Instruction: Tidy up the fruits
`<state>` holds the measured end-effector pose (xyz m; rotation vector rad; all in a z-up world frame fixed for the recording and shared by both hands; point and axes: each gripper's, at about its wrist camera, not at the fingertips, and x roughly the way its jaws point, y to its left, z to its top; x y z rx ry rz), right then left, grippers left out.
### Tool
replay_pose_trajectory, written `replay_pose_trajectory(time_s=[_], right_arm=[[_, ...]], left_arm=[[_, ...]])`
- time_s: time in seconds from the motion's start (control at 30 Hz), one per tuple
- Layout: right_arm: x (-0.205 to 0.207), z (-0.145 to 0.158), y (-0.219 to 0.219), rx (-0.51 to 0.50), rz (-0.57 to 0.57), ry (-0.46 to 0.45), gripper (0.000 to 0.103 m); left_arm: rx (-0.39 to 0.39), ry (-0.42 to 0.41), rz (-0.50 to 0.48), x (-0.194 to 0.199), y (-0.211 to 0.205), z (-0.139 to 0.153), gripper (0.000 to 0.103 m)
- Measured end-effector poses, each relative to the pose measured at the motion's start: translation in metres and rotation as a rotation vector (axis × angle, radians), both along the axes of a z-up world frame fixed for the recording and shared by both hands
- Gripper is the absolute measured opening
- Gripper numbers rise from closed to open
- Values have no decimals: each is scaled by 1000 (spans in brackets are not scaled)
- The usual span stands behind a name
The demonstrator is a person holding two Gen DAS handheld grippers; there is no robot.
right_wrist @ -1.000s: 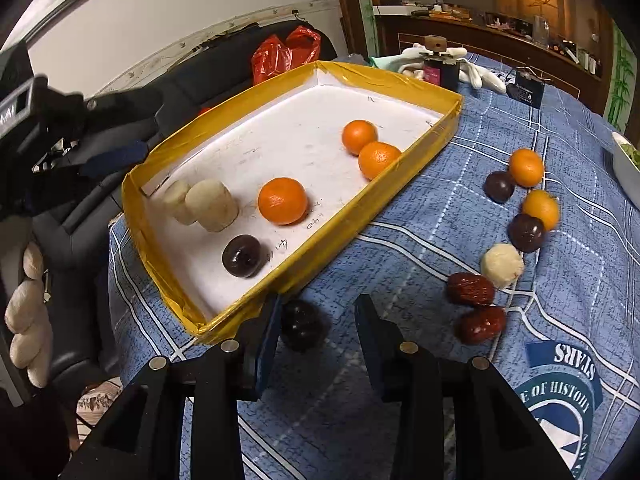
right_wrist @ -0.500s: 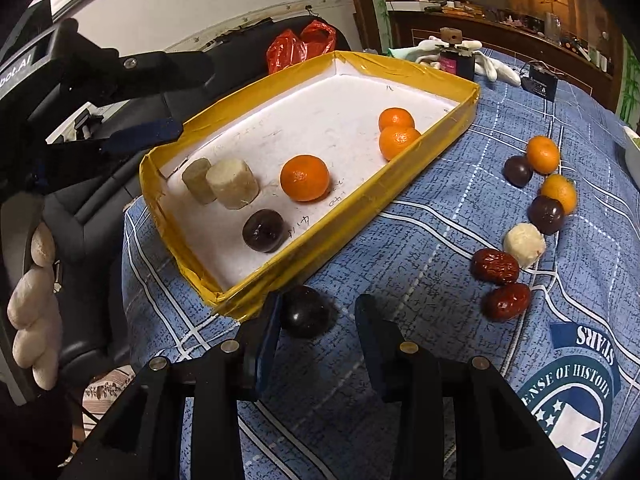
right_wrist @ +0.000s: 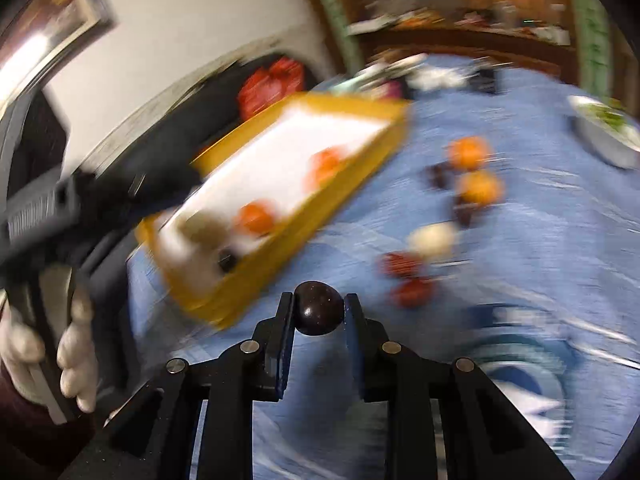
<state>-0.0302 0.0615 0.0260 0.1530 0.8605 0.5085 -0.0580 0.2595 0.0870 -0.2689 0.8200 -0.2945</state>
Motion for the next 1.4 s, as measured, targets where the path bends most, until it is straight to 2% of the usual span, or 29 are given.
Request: replay_pose_trajectory(time_s=[0.17,0.23,0.27,0.3,0.37,0.43,0.5,0.77,0.83,0.9,1.03,1.13,1.27,1.4], right_arm=[[12,-9,-70,59,-182,24,27],[14,-18,-88,96,-224,40,27],[15,-21,-93,115,-234,49,27],[15,-26,-97,132,-241,57,27],[20,-33,-103,153,-248,83,27],[20,-30,-105,168,-240,70,27],[18,-28,-104,169,-232,57,27],[15,-28,-105,201,-206,61,27],[15,-28,-105,203,-198,58,28],[14,-27,-104,200,-195,58,28],[16,-28,-103,190,-191,57,28],[17,-29,-102,177,-198,55,28],[17,-30,-103,155,-218,52,27],[15,-28,-98,116,-235,39,27]], left_arm=[[38,12,-100,7,-48,-14,72],[53,18,-127,12,-62,-19,56],[70,30,-139,16,-70,-23,41],[83,46,-148,20,-78,-27,37],[90,66,-152,28,-87,-32,37],[100,70,-152,37,-96,-32,38],[137,56,-161,52,-110,-32,52],[309,64,-252,95,-165,-61,53],[322,79,-250,100,-166,-68,50],[301,90,-250,103,-165,-71,26],[303,63,-247,98,-166,-68,25],[269,52,-230,92,-161,-61,25],[173,26,-193,78,-133,-40,25],[64,8,-134,65,-85,-14,26]])
